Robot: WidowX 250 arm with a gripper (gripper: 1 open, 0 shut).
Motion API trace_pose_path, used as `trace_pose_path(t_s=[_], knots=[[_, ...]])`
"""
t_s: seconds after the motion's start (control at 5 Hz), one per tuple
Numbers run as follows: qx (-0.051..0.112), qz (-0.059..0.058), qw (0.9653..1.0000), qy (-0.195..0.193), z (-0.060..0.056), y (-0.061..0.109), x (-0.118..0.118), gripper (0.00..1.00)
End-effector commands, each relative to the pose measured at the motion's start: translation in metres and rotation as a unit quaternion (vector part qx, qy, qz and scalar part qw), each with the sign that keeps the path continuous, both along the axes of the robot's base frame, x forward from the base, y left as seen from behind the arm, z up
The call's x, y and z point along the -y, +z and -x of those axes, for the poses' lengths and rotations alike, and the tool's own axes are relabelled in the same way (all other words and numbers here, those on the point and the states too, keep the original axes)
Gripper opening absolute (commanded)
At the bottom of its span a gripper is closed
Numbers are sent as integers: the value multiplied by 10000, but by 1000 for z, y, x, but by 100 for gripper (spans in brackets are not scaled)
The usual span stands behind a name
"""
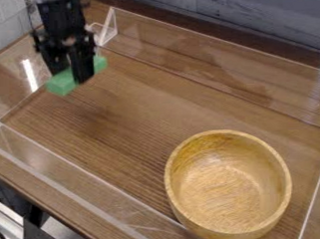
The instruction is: Put the green block in the brown bowl
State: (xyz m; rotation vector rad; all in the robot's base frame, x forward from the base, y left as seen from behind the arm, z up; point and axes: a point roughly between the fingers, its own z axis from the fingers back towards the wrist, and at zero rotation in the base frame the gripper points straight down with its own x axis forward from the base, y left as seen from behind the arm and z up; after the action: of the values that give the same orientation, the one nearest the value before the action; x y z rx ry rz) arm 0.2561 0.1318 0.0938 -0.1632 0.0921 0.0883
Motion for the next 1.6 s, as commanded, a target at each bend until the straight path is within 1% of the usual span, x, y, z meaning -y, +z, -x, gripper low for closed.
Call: trace_pose_path(t_s=[0.0,0.2,0.4,0.6,0.8,1.0,1.2,1.4], knots=[[283,-116,9995,-10,-5,39,38,0],[274,-73,9993,-246,1,42,88,0],[253,-31,9979,-591,9,42,138,0],[278,-21,9956,-895,22,36,188,0],[295,-21,9934,-1105,37,28,238,0],[352,-110,9920,-1210,46,11,283,0],[383,-160,9916,-1227,57,7,284,0],[501,-153,9933,-1026,56,31,275,0]])
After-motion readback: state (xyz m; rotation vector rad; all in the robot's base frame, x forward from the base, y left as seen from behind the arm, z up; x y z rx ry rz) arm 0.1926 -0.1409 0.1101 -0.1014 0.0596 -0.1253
